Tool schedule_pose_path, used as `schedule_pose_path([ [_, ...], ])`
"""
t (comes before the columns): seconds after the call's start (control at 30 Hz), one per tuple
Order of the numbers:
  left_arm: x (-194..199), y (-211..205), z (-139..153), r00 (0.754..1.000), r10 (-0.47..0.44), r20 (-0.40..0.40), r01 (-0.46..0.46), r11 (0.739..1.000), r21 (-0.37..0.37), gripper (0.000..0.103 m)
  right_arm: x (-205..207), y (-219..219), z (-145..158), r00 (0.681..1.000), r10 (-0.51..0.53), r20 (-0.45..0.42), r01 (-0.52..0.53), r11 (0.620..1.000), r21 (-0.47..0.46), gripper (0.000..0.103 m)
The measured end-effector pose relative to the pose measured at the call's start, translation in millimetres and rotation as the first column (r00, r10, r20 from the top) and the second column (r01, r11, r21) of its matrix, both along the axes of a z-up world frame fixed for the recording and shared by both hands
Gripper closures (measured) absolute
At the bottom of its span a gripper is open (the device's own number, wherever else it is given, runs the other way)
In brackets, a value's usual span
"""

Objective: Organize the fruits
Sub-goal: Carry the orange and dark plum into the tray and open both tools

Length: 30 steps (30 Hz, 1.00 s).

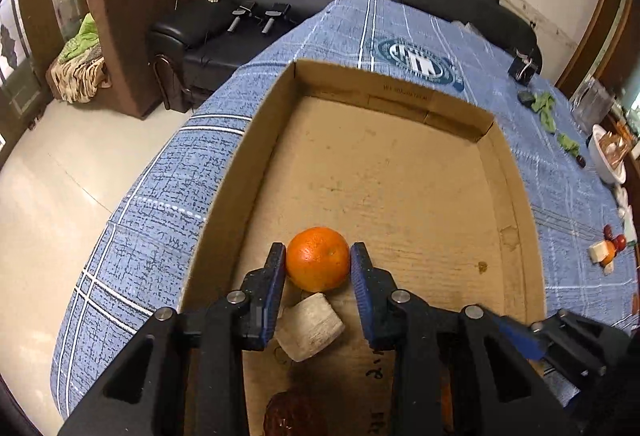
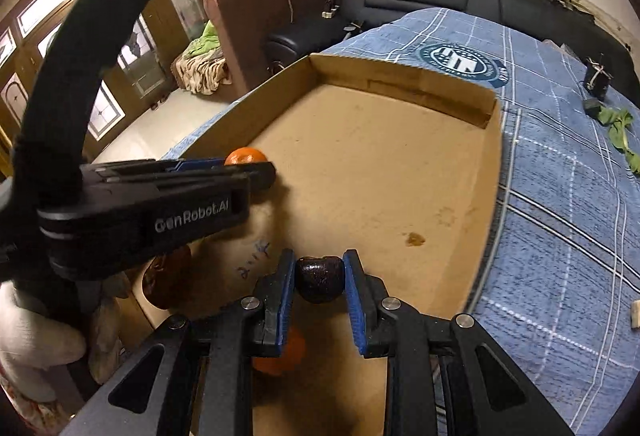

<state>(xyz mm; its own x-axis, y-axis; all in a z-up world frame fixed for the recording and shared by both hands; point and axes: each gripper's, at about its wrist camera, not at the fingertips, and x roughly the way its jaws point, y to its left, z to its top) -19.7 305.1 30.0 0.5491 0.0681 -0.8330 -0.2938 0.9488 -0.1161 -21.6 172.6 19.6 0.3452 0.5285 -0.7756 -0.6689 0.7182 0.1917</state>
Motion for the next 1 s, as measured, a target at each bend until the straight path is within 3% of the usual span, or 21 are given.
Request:
schedule_pose_path([
  [0.07, -4.3, 1.9, 4.4, 1.000, 0.007, 0.014, -0.007, 1.000, -0.016, 0.059, -2.1, 2.9, 0.8, 1.000, 0.012, 0.009, -0.012, 1.000, -0.008, 0.075],
  [0.23, -20.7, 3.2, 24.1, 0.997, 0.037, 0.064, -0.035, 0.999, -0.030, 0.056, -9.9, -7.2, 12.6, 1.000, 0.006, 0.026, -0.007, 1.000, 0.019, 0.075],
  [0.37, -41.4, -1.6, 46.6, 0.990, 0.058, 0.130, -0.051, 0.997, -0.057, 0.046, -13.7, -23.9, 26.5, 0.999, -0.018, 0.030, 0.016, 0.998, 0.054, 0.075],
  [0.67, -83.9, -35.4, 80.3, 0.970, 0.046, 0.240, -0.029, 0.997, -0.076, 0.030, -25.9, -101.5, 59.2, 0.991, -0.134, 0.008, 0.130, 0.973, 0.189, 0.074],
  [1.0, -100.2, -62.9, 80.0, 0.968, 0.043, 0.247, -0.017, 0.994, -0.104, 0.030, -33.4, -141.1, 64.9, 0.981, -0.192, -0.035, 0.195, 0.948, 0.252, 0.074],
])
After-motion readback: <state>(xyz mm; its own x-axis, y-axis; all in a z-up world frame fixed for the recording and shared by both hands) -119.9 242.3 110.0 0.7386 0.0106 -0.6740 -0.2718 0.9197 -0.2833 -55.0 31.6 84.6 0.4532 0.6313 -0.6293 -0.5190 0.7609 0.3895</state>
